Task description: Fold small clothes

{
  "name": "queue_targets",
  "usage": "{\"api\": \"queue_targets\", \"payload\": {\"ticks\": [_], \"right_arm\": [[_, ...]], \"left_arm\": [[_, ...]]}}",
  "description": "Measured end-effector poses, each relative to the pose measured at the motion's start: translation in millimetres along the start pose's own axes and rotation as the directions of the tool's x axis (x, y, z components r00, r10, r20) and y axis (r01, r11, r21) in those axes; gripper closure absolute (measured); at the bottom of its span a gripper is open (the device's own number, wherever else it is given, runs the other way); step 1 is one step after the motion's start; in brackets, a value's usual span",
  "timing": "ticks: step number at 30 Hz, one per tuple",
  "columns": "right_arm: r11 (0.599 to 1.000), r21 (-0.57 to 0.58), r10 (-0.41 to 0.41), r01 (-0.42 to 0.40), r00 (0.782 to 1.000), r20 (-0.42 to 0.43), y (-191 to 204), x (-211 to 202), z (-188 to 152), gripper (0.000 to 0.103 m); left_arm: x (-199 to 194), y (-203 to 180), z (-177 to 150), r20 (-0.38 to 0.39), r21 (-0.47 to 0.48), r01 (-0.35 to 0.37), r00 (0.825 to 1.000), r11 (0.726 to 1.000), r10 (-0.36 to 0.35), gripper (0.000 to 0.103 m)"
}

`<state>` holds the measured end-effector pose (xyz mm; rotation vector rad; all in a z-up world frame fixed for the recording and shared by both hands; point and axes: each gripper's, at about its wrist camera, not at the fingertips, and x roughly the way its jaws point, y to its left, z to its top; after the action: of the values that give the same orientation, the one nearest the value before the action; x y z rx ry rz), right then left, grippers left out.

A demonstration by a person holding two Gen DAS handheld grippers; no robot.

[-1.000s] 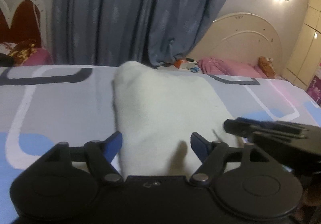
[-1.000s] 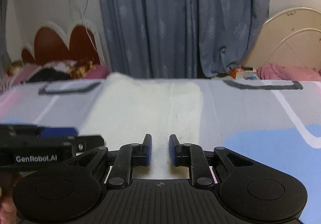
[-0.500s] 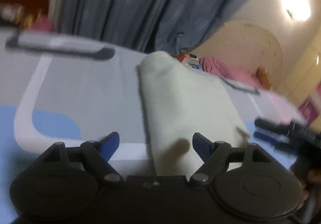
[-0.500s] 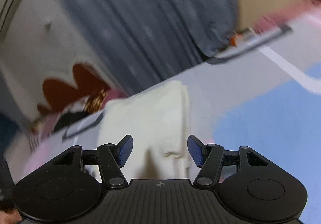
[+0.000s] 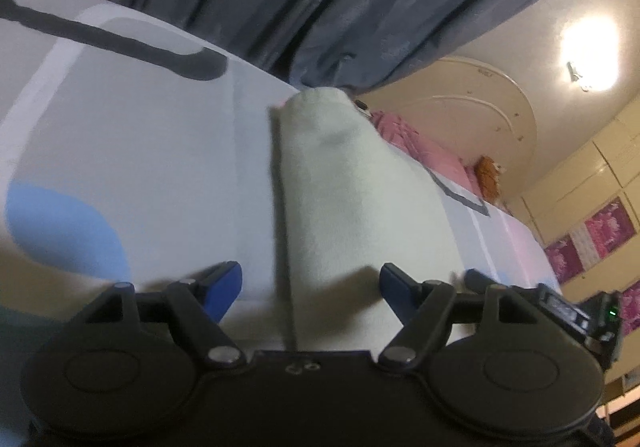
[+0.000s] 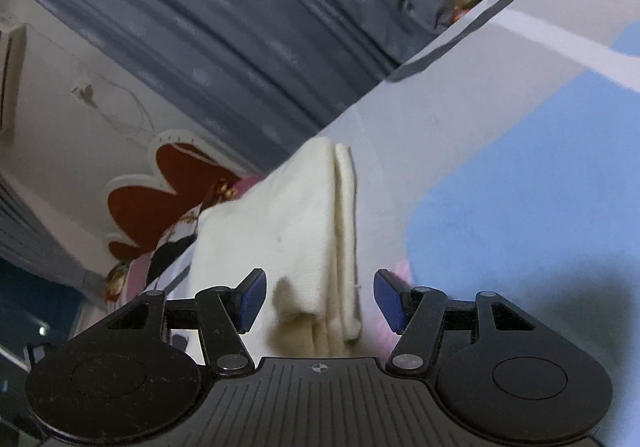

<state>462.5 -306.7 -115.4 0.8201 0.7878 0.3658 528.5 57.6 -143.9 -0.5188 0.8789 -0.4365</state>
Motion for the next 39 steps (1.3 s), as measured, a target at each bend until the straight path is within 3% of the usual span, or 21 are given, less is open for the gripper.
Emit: {"api": "queue_targets", "payload": {"ticks": [4, 7, 12, 16, 20, 23, 26, 27, 29, 31, 34, 39], "right_arm": [[0.999, -0.031, -0.015, 0.014, 0.999, -0.03, 2, 4, 3, 0.043], [1.0, -0.022, -0.003, 0.002, 0.999, -0.041, -2, 1, 3, 0.043], [0.994, 0.037, 0.11, -0.106, 0.988, -0.11, -6, 24, 4, 0.043], [0.993, 0.026, 0.118, -0.116, 0.988, -0.104, -7, 20, 4, 0.043], [0.994, -0.012, 0.106, -0.107, 0.99, -0.088, -7, 21, 0, 0.043], [0.994, -0.1, 0.03, -0.037, 0.997, -0.072, 13, 28, -6, 0.043], [0.964, -0.256, -0.085, 0.073, 0.996, -0.036, 39, 36, -17, 0.057], [0.958, -0.274, -0.097, 0.087, 0.995, -0.024, 44, 36, -20, 0.062], [0.951, -0.288, -0.115, 0.109, 0.993, -0.006, 48, 35, -24, 0.066], [0.936, -0.321, -0.145, 0.143, 0.989, 0.017, 56, 35, -30, 0.068], [0.895, -0.405, -0.176, 0.185, 0.983, 0.061, 75, 33, -41, 0.07], [0.859, -0.471, -0.171, 0.203, 0.979, 0.11, 101, 19, -58, 0.071]], "left_arm": [[4, -5, 3, -0.044, 0.05, 0.025, 0.999, 0.998, -0.023, 0.034], [8, -2, 4, -0.051, 0.028, 0.042, 0.998, 0.999, -0.04, 0.034], [27, -1, 5, -0.068, -0.068, 0.12, 0.99, 0.99, -0.124, 0.037], [25, -2, 4, -0.062, -0.04, 0.091, 0.994, 0.995, -0.094, 0.048], [31, -10, 1, -0.05, -0.011, 0.065, 0.997, 0.998, -0.066, 0.047], [34, -26, -1, -0.039, 0.052, -0.001, 0.999, 0.999, 0.003, 0.047], [35, -38, -2, -0.023, 0.066, -0.046, 0.999, 0.997, 0.048, 0.049], [35, -40, -3, -0.02, 0.072, -0.053, 0.998, 0.996, 0.055, 0.049], [34, -44, -5, -0.004, 0.089, -0.07, 0.998, 0.994, 0.07, 0.061], [29, -52, -6, 0.016, 0.134, -0.097, 0.995, 0.986, 0.096, 0.065], [19, -66, -10, 0.051, 0.216, -0.14, 0.99, 0.966, 0.132, 0.067], [-11, -78, -10, 0.09, 0.258, -0.146, 0.988, 0.955, 0.127, 0.067]]}}
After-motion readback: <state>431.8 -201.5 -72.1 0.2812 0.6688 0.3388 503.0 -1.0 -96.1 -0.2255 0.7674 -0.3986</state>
